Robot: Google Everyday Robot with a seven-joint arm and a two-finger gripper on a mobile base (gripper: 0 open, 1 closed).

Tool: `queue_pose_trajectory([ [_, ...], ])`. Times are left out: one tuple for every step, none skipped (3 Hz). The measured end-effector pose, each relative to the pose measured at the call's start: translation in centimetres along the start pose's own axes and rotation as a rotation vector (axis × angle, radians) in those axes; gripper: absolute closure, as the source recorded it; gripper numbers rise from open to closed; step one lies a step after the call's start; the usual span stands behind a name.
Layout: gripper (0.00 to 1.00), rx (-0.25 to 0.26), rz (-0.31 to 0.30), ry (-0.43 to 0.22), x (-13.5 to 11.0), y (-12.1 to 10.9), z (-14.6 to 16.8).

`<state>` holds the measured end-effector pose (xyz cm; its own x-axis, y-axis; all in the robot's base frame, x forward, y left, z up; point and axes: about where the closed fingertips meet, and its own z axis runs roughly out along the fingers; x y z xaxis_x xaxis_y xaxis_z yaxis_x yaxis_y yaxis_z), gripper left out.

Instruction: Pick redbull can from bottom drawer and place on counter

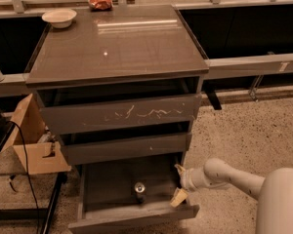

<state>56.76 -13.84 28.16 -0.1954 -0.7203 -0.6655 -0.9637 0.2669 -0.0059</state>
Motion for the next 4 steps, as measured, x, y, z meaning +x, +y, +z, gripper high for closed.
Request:
queue_pose_trajectory([
  [0.0, 0.0, 0.0, 0.0, 0.0, 0.0, 0.0],
  [0.0, -0.026, 0.009, -0.026, 1.0, -0.1, 1.4],
  [0.0, -0.066, -0.003, -0.093, 1.5, -0.2, 4.4],
  [0.0, -0.096, -0.014, -0.144, 1.6, -0.5, 6.6],
])
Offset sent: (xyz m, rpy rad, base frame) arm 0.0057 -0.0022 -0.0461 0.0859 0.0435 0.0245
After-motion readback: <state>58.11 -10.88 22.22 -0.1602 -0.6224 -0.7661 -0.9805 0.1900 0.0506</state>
